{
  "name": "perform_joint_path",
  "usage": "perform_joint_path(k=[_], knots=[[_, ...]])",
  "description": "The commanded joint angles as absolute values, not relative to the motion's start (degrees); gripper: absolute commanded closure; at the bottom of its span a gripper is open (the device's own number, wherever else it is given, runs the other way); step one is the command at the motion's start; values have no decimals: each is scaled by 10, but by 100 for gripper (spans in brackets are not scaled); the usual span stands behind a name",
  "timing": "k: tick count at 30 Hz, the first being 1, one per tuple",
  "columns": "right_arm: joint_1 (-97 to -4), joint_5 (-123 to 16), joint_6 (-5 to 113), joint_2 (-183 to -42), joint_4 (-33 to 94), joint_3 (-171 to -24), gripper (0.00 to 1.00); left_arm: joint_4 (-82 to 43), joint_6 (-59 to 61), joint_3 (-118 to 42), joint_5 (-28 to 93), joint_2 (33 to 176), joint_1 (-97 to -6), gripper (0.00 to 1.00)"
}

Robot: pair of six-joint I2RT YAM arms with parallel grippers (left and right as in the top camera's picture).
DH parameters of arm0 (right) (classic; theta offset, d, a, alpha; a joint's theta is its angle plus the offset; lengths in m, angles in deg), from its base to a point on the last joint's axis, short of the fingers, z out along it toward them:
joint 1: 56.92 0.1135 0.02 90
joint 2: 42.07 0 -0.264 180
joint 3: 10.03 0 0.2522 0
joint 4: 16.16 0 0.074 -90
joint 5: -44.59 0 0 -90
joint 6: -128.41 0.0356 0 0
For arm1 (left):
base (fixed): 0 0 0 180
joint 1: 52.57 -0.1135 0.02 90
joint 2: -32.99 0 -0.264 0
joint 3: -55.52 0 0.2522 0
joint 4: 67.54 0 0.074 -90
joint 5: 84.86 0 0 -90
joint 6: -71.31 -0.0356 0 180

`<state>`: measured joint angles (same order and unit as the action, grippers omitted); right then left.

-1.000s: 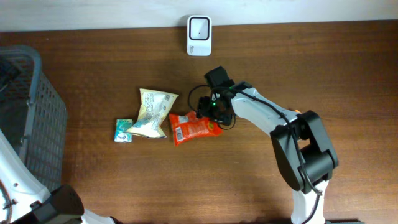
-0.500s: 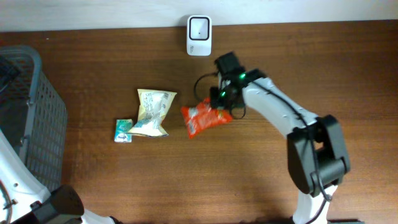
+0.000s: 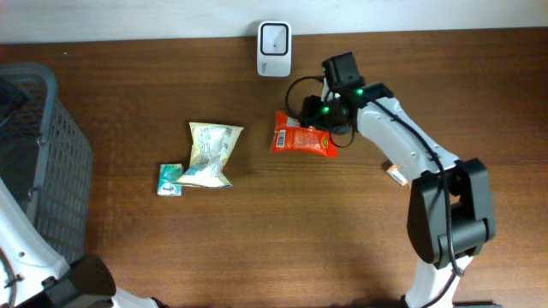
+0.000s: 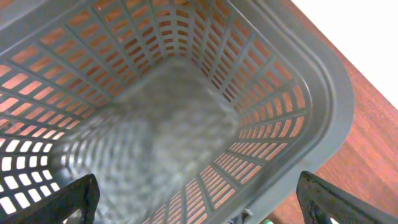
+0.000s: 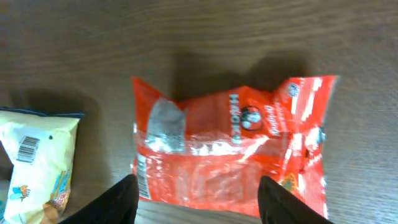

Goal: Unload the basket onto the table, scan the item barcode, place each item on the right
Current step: 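Lift the red bag and hold it against the white scanner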

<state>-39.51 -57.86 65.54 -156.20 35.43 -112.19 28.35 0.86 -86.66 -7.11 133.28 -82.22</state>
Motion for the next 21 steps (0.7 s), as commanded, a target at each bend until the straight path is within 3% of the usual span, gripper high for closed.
perform_joint_path(k=[1,6,8,12,14,17,19,21], knots=[[-374,-516,626,-1584,325,-1130,39,284,14,-873,-71,1332,-824,1],[-361,-545,483,-1655,218,-1130,23,284,14,-873,-71,1332,-823,1],[-348,-590,426,-1667,225,-1130,23,284,14,-873,-71,1332,-824,1],[-329,-649,280,-1664,350,-1150,23,284,14,-873,-71,1332,-823,1],[-341,-650,263,-1663,440,-1197,24,284,14,-873,-71,1332,-824,1],[-366,-662,336,-1654,562,-1302,28,284,14,-873,-71,1332,-823,1],[-403,-654,572,-1643,661,-1345,28,284,14,-873,-71,1332,-823,1],[-417,-654,636,-1643,690,-1329,28,284,14,-873,-71,1332,-824,1]])
